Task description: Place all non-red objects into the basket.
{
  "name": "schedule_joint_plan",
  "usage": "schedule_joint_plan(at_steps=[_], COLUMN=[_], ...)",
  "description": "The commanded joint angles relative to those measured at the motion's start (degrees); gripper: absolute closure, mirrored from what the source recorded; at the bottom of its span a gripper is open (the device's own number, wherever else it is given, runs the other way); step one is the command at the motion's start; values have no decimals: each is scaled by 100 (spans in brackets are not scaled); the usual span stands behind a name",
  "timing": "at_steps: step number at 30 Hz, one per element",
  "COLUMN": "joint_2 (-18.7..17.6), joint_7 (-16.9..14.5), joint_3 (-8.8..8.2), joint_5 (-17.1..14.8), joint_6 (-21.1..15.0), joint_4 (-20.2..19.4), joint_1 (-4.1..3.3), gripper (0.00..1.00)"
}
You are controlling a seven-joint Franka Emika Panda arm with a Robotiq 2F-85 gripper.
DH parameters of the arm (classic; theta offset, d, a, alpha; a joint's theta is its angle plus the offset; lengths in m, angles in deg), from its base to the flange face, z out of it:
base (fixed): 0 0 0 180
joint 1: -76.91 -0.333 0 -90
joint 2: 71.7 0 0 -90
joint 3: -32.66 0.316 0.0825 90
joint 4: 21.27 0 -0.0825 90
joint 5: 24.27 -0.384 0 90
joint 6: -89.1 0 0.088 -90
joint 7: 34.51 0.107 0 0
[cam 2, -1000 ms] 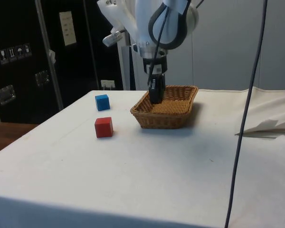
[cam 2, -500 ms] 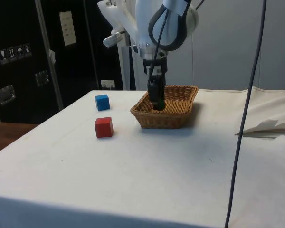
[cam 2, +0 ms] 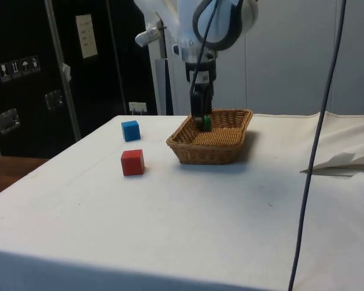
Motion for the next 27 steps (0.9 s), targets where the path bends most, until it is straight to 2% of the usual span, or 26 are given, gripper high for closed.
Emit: schedule_joint_plan(at_steps=[1, 2, 9, 10, 16, 27], joint_2=[69, 269, 688, 659, 808, 779], joint_7=[-23, -40, -178, -206, -195, -201], joint_3=[-17, -103, -138, -126, -103, -69], joint_5=[6, 109, 63, 11, -6, -46], joint_6=[52, 178, 550, 498, 762, 733], joint_4=[-11, -74, -86, -103, -11, 0], joint_1=[0, -6, -11, -6, -29, -23], gripper=[0, 0, 0, 0, 0, 0])
